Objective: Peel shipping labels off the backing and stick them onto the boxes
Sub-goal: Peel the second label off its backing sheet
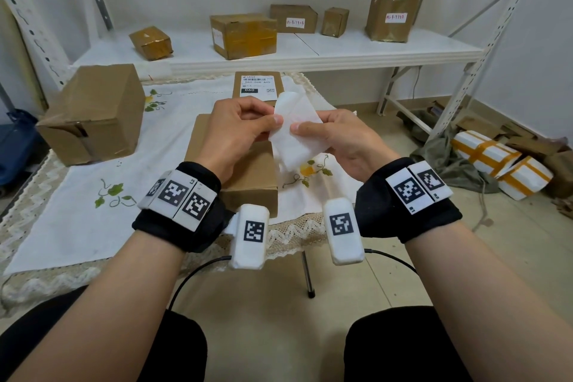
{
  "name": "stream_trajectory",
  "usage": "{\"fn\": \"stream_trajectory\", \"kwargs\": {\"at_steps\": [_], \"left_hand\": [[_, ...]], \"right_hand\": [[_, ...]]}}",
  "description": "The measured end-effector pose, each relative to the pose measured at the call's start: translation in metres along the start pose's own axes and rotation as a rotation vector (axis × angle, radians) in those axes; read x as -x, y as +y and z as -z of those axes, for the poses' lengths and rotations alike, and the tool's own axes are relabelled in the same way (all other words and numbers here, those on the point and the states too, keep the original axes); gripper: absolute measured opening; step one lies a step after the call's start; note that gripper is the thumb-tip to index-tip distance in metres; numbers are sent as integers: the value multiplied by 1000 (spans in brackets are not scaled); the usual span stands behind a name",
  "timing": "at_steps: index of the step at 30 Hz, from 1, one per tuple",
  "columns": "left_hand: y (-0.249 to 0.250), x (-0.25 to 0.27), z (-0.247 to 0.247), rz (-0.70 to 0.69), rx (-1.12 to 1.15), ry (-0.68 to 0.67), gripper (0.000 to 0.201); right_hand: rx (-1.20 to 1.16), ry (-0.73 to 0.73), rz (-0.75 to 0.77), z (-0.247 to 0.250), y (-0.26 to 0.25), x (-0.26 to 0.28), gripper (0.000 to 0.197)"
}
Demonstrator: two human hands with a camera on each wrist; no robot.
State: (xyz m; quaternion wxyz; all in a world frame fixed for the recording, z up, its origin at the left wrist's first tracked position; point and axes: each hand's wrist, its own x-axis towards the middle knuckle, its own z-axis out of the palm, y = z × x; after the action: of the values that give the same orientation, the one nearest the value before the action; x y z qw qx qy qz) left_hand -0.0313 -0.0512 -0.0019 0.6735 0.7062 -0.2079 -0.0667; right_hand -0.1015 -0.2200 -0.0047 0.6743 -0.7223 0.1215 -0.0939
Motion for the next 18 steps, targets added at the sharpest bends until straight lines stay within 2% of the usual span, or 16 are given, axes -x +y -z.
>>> {"fn": "stream_trajectory", "kwargs": {"at_steps": [7, 18], "left_hand": [[0, 2, 0, -33, -54, -40, 11], [-1, -1, 3, -30, -138, -31, 9]], "right_hand": [[98, 30, -37, -3, 1, 3, 20], [185, 52, -98, -4, -1, 2, 23]]}}
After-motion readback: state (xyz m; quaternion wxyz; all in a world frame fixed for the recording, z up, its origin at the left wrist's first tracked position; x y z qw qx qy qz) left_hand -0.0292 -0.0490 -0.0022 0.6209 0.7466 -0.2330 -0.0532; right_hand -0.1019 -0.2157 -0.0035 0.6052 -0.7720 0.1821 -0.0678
